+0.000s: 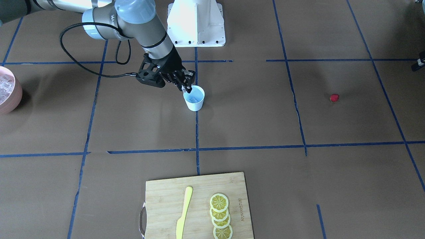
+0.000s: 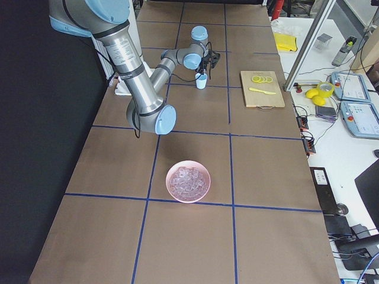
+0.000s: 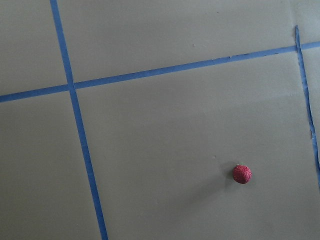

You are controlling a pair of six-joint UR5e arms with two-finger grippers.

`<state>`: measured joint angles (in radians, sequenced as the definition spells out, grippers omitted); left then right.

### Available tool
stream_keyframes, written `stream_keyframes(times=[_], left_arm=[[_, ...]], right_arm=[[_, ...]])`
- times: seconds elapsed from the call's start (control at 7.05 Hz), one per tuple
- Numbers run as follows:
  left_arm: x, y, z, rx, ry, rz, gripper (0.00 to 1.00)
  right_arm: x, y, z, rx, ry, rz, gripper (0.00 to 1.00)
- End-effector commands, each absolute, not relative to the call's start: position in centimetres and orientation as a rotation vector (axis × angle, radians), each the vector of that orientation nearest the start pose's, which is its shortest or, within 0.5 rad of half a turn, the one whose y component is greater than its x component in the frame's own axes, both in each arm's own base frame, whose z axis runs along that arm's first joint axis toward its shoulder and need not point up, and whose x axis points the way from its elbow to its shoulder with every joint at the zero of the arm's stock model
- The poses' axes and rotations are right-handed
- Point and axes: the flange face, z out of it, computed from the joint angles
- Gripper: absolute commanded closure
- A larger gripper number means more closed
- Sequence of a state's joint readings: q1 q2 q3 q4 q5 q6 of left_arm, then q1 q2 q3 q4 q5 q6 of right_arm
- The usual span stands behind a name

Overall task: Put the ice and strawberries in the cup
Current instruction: 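Carry the ice with the right gripper over the light-blue cup, then open the right gripper to drop the ice into the cup, then lift the right gripper away while the left gripper reaches the red strawberry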

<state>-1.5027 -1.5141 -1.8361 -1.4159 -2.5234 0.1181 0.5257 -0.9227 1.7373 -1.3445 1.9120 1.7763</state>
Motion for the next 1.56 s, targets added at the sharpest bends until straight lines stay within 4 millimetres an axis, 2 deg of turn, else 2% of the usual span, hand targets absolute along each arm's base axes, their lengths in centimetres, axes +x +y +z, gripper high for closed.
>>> stream_keyframes(times=[0.0, 0.14, 0.28, 0.43, 0.57, 0.71, 0.85, 0.99, 1.13, 1.28, 1.42], left_arm=[[-2.1, -46.5, 55.7, 0.075, 0.952, 0.198, 0.0], [-2.0, -46.5, 55.7, 0.074, 0.953, 0.199, 0.0], [-2.0, -46.5, 55.7, 0.074, 0.953, 0.199, 0.0], [-2.0, -46.6, 55.7, 0.082, 0.951, 0.204, 0.0], [-1.9, -46.6, 55.6, 0.087, 0.951, 0.208, 0.0], [-1.8, -46.8, 55.4, 0.069, 0.95, 0.173, 0.0], [1.7, -47.1, 55.1, 0.018, 0.945, 0.173, 0.04], [4.7, -47.1, 54.8, 0.016, 0.951, 0.213, 0.04], [8.0, -46.9, 54.3, -0.027, 0.953, 0.186, 0.0], [10.9, -46.7, 54.8, -0.013, 0.904, 0.192, 0.0], [16.1, -45.7, 54.2, -0.045, 0.864, 0.139, 0.0]], right_arm=[[-54.3, -40.9, 18.2, -0.129, -1.053, 0.482, 0.96], [-54.7, -40.7, 18.6, -0.131, -1.043, 0.473, 0.54], [-54.9, -40.6, 18.6, -0.131, -1.04, 0.471, 0.32], [-54.9, -40.7, 18.7, -0.132, -1.038, 0.471, 0.22], [-54.9, -40.6, 18.6, -0.131, -1.04, 0.471, 0.22], [-53.1, -42.1, 17.7, -0.125, -1.057, 0.489, 0.22], [-49.1, -43.9, 18.1, -0.15, -1.045, 0.522, 0.2], [-44.2, -45.1, 19.4, -0.185, -1.038, 0.551, 0.0], [-39.0, -44.9, 21.3, -0.169, -1.054, 0.525, 0.0], [-36.7, -44.0, 22.5, -0.137, -1.056, 0.485, 0.0], [-36.3, -43.6, 23.1, -0.13, -1.051, 0.468, 0.0]])
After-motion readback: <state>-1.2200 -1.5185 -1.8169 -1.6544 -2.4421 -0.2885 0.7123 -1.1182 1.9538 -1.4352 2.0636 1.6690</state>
